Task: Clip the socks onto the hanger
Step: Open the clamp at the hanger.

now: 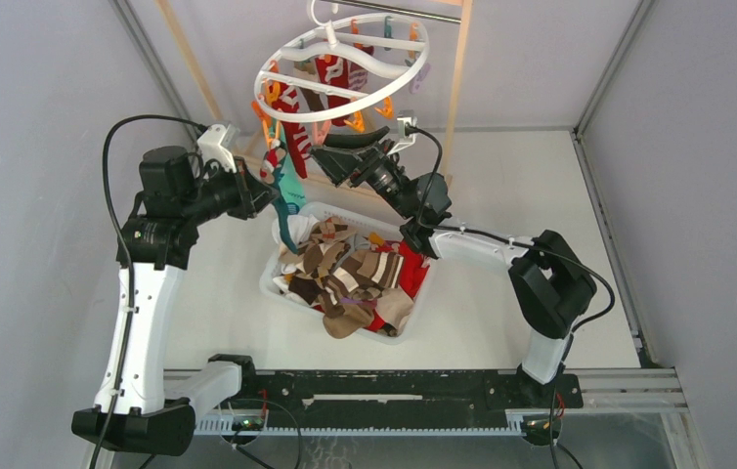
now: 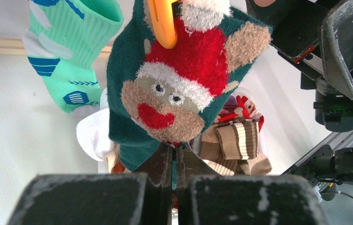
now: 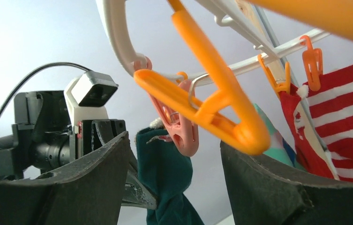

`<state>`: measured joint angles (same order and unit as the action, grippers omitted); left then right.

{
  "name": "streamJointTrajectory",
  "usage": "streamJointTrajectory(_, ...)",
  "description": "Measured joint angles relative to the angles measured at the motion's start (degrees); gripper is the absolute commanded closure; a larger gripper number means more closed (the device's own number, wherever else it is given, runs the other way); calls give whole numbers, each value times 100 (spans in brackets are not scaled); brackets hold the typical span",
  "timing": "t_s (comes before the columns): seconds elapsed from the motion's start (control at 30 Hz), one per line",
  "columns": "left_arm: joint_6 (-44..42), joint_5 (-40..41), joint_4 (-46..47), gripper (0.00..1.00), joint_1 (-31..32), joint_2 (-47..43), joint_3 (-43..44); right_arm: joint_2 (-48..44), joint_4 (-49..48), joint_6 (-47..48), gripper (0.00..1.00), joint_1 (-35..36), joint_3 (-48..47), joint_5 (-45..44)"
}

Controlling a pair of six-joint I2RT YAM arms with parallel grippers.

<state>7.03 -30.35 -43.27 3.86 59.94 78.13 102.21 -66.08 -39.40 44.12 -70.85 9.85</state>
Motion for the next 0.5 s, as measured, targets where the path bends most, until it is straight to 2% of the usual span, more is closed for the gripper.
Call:
streamJointTrajectory(0.27,0,2,-26,100,0,0,0,485,-739,-756,33,-168,-22,251)
streamJointTrajectory(0.5,0,4,-44,100,0,0,0,918,-1088,-1266,40,-256,-411,328)
